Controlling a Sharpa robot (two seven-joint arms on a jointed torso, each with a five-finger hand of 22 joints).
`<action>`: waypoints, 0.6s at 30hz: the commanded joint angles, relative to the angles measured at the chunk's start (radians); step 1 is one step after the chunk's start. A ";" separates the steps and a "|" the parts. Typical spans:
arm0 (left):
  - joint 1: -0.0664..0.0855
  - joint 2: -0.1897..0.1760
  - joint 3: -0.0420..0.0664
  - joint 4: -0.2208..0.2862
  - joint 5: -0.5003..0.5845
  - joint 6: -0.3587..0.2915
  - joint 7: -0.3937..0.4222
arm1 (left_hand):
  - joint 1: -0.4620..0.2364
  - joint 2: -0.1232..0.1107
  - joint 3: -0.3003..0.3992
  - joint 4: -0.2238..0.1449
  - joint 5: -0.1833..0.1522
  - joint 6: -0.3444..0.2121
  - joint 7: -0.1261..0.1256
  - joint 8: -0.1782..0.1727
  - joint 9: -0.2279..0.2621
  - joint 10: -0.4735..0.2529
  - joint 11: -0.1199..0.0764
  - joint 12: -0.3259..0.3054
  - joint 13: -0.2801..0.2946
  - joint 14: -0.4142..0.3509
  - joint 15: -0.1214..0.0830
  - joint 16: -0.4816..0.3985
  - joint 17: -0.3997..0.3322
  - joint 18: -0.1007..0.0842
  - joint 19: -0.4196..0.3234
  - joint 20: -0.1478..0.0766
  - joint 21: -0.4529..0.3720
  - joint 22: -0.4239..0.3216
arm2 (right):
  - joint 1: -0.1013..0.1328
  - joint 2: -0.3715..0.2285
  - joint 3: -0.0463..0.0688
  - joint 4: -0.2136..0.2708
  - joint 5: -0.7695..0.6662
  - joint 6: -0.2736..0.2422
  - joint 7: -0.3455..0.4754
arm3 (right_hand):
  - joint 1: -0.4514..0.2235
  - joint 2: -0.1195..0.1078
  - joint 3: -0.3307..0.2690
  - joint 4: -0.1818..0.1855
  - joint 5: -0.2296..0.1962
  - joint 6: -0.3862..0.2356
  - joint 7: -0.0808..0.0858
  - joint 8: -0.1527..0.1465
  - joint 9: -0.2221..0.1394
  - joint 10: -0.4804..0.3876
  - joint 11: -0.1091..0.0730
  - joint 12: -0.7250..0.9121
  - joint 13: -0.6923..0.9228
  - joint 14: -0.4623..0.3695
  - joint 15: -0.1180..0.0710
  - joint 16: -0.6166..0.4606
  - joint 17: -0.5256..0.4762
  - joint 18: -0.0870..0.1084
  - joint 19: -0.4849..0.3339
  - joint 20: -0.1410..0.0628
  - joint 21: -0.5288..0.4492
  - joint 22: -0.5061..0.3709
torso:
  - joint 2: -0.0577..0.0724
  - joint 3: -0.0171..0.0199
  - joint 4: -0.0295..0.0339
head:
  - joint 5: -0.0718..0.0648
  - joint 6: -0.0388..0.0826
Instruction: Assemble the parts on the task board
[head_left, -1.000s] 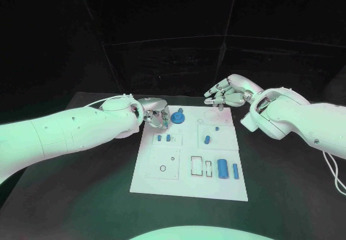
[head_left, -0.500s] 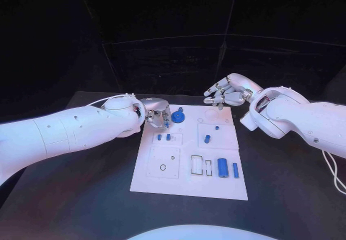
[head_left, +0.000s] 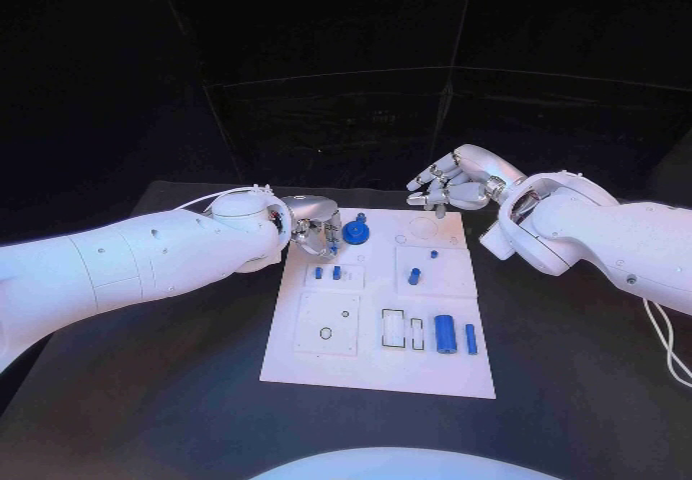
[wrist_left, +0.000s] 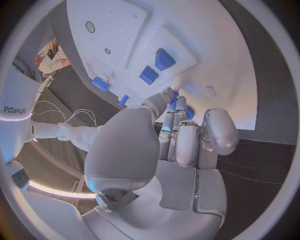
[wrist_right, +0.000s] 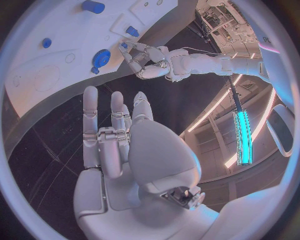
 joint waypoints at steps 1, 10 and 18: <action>-0.001 0.001 0.000 0.001 -0.006 0.027 -0.006 | -0.010 0.001 0.004 0.000 -0.006 -0.002 0.002 -0.005 0.000 0.003 0.005 -0.002 0.000 0.019 0.001 0.002 -0.002 -0.012 0.003 0.001 -0.001 -0.001 | 0.002 0.000 0.001 0.001 -0.002 -0.005 0.005 | 0.003 0.004 -0.003 0.004 0.006 -0.002 -0.002 0.003 0.001 -0.006 0.000 0.003 0.001 0.107 0.007 0.002 0.263 0.003 0.006 0.003 -0.005 0.001 | 0.000 0.0001 0.0000 | 0.001 -0.001; -0.001 0.000 -0.001 0.003 -0.016 0.025 0.001 | -0.011 -0.001 0.004 -0.002 -0.006 -0.002 0.002 -0.006 0.000 0.003 0.004 -0.003 0.001 0.018 0.001 0.001 -0.004 -0.012 0.002 0.001 -0.003 -0.002 | 0.002 0.001 0.001 -0.001 -0.002 -0.006 0.004 | 0.003 0.004 -0.003 0.004 0.006 -0.002 -0.002 0.003 0.001 -0.006 0.000 0.003 0.001 0.107 0.007 0.002 0.263 0.003 0.006 0.003 -0.005 0.001 | 0.000 -0.0004 0.0016 | 0.000 0.000; -0.001 0.000 -0.001 0.001 -0.018 0.025 0.002 | -0.021 -0.010 0.006 -0.004 -0.006 -0.019 0.009 -0.019 -0.005 -0.012 0.011 -0.019 -0.002 0.018 0.006 0.002 -0.004 -0.013 0.001 0.003 -0.001 0.002 | 0.002 0.001 0.001 -0.003 -0.002 -0.005 0.003 | 0.004 0.004 -0.003 0.005 0.006 -0.002 -0.002 0.003 0.001 -0.006 0.000 0.003 0.001 0.107 0.007 0.002 0.263 0.003 0.006 0.003 -0.005 0.001 | 0.000 0.0002 0.0001 | 0.001 0.000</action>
